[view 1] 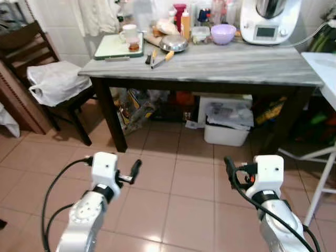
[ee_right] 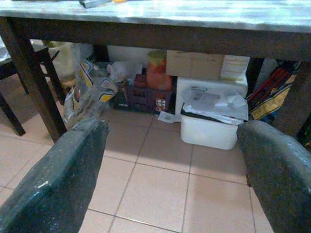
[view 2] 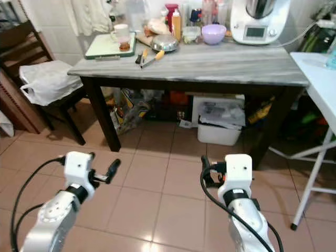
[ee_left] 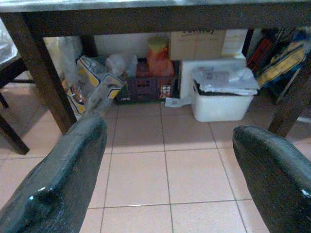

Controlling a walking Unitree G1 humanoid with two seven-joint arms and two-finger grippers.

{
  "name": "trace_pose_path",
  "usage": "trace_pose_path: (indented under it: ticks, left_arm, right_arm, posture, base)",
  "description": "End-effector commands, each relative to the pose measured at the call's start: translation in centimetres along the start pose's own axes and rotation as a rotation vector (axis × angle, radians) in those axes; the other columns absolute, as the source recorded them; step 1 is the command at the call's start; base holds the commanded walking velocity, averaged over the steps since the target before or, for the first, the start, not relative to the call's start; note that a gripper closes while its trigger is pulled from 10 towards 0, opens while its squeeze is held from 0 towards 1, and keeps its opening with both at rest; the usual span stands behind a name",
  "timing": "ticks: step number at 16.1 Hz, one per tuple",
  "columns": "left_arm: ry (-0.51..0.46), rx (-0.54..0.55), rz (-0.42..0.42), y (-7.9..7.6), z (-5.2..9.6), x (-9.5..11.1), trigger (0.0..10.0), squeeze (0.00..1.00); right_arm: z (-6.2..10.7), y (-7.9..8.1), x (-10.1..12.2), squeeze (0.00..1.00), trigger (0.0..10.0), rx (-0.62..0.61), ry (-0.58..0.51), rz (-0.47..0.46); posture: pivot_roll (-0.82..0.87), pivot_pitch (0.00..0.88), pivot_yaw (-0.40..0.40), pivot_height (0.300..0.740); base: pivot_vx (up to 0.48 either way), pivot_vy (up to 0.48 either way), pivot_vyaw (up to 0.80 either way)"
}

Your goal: Setting the table

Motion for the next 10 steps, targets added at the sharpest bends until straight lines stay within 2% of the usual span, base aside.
trace_pose_path:
  ticks: [1, 5, 10]
  left_arm:
    - [-0.004, -0.025, 0.006, -0.63, -0.16, 0.10, 10.0, 0.00]
    - [-0.008, -0.031, 0.006, -0.73, -0.27, 0.21, 10.0, 0.00]
    - [-0.018, -0.034, 0.009, -0.84, -0.32, 0.57, 10.0, 0.00]
  right_arm:
    - [0.07, -0.49, 0.16, 0.00, 10.0, -0.016, 0.000, 0.002]
    - [-0.06, -0.43, 0.28, 0.00, 10.0, -0.013, -0.005, 0.005]
    - [-0.04, -0.34, 0.37, 0.00, 10.0, -0.007, -0.009, 0.003]
  posture:
    - [-0.09, 0.000, 0.069, 0.740]
    - [-0.09, 0.000, 0.065, 0.740]
    - [-0.09, 0.000, 0.066, 0.740]
  base:
    - [0.000, -0.472, -0.48]
    - [0.000, -0.437, -0.52]
    - [0.000, -0.441, 0.00]
Point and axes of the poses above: a point about 5 cm out from each wrist's last joint towards the gripper, its own z axis pointing back from the gripper into the wrist, its own x axis along the axis of the wrist's last joint, y = z × x, the point moved 3 cm from there along -z, pointing out of the wrist towards the gripper
